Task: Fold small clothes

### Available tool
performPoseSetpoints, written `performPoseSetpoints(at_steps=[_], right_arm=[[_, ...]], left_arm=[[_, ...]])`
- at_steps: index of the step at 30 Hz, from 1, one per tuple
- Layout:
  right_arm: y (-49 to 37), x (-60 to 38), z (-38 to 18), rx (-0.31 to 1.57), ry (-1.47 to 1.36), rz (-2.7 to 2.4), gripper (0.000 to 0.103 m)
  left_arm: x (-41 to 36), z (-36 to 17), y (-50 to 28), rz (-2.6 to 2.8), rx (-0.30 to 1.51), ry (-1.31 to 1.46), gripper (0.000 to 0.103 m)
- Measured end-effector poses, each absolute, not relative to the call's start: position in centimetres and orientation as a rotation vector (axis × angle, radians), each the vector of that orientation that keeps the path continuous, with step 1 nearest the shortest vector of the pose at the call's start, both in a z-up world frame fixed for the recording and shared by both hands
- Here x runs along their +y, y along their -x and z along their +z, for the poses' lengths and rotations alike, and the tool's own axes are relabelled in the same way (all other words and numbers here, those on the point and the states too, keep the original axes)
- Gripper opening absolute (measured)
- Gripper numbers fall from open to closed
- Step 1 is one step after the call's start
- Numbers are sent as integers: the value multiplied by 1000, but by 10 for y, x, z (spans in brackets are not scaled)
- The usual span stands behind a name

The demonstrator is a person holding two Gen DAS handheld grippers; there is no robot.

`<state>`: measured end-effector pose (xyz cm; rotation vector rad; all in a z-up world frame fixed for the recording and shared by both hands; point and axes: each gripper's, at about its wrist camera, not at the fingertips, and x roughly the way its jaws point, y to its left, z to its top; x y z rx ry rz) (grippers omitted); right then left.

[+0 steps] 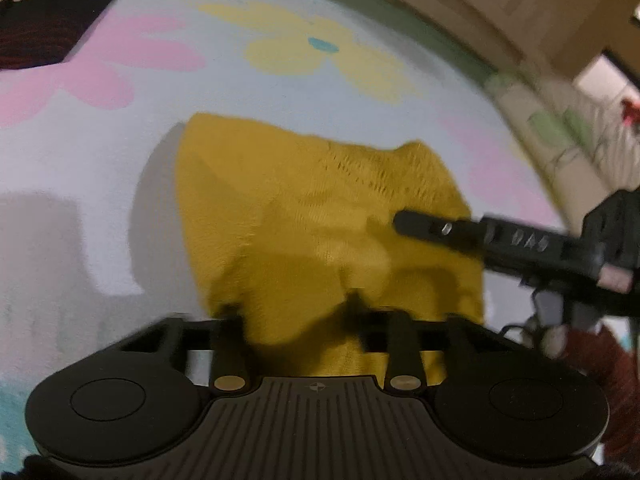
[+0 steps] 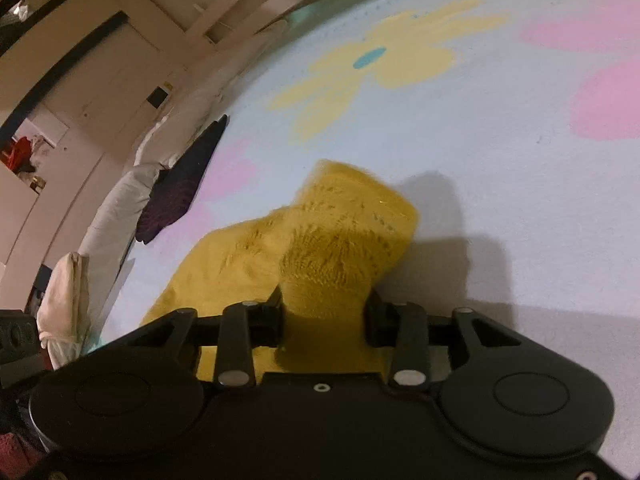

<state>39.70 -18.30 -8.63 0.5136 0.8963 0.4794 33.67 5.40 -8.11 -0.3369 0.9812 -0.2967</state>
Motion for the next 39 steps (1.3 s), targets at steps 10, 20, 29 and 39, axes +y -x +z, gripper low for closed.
performPoseSetpoints(at_steps=[10,20,29,39], right_arm=[[-366,-177,-20,836,-422,495,44],[-277,-193,40,759,-449,503,44],[-213,-195,36,786,-475,496,44],[-194,-213,34,773,-445,458,46]], left_arm=[[39,-27,-301,-354,881,258,21],[19,22,-218,-413,797,224,21],[-9,18,-160,-438,776,169,21],[-16,3,-139,-448,826,146,28]])
